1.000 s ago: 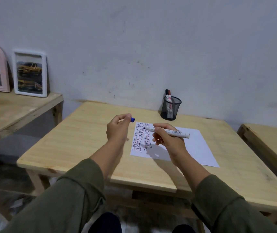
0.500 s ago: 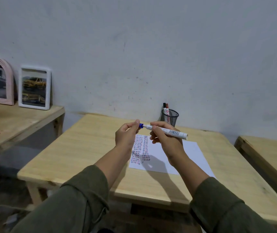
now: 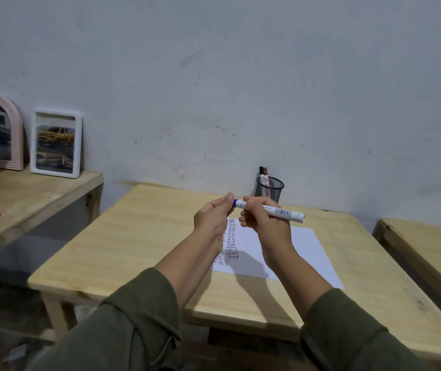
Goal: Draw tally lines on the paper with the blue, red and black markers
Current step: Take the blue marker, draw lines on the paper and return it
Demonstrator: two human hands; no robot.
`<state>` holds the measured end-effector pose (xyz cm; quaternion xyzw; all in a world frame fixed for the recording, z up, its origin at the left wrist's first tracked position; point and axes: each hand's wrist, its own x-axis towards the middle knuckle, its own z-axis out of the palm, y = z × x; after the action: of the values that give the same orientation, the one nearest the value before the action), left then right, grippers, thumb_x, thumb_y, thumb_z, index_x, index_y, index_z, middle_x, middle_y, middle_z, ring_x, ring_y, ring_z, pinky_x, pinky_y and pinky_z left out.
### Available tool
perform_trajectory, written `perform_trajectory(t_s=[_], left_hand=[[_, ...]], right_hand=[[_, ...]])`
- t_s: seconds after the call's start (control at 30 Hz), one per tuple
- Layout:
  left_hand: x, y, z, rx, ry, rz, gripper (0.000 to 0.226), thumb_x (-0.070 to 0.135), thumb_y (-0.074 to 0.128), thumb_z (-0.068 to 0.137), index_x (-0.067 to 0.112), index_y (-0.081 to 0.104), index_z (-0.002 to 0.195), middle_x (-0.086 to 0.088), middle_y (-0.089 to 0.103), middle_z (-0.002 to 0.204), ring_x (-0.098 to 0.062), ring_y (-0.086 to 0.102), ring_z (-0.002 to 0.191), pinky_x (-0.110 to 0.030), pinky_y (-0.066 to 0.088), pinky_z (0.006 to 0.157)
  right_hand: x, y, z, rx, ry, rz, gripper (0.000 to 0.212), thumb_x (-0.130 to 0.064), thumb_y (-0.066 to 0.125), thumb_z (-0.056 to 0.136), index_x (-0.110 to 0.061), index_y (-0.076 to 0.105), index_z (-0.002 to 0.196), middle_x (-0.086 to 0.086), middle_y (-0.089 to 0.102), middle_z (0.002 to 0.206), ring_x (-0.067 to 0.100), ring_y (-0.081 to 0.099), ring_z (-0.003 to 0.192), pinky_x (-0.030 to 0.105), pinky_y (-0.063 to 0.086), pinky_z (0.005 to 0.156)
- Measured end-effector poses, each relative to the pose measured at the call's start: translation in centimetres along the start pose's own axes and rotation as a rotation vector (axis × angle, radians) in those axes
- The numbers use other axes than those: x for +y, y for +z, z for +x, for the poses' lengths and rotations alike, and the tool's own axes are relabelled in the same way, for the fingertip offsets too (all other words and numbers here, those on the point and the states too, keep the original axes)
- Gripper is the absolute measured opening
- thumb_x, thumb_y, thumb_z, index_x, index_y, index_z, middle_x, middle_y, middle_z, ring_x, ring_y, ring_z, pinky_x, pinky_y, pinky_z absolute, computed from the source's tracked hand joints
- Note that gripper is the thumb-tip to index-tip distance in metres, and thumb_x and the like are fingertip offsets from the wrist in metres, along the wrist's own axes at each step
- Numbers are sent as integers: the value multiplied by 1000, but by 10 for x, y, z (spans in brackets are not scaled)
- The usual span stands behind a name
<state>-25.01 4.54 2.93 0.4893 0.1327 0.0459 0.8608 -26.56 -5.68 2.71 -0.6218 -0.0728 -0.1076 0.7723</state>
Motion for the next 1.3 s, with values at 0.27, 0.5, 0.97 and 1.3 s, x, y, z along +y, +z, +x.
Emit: perform_trajectory(t_s=[0.27, 0.5, 0.97, 1.3], left_hand=[[13, 9, 8, -35, 110, 118, 13, 20, 63, 87, 25, 62, 76, 5, 67, 82, -13, 61, 94, -26, 38, 87], [49, 45, 38, -140, 217, 272, 11, 27, 59, 90, 26, 62, 80, 12, 68, 84, -3, 61, 85, -30, 36, 96], [22, 116, 156, -259, 300, 973, 60, 43, 59, 86, 20, 45, 139, -2, 58, 135, -18, 52, 126, -29, 39, 104], [-27, 115, 221, -198, 239, 1266, 71, 49, 58, 85, 15, 37, 144, -6, 44, 148, -26, 39, 137, -36, 33, 108]], right_hand=[[-11, -15, 0, -182, 63, 151, 20, -11, 62, 87, -20, 64, 105, 4, 68, 86, 15, 66, 75, 27, 52, 74], [-42, -39, 24, -264, 144, 67, 24, -35, 51, 92, -17, 64, 99, 8, 72, 96, 20, 68, 83, 26, 51, 68], [-44, -92, 189, -143, -45, -532, 85, 1, 61, 86, -46, 17, 142, 22, 68, 98, 20, 65, 77, 16, 52, 57], [12, -106, 276, -76, -164, -813, 81, 0, 63, 81, -43, 23, 137, 15, 64, 89, 26, 67, 79, 19, 48, 57]])
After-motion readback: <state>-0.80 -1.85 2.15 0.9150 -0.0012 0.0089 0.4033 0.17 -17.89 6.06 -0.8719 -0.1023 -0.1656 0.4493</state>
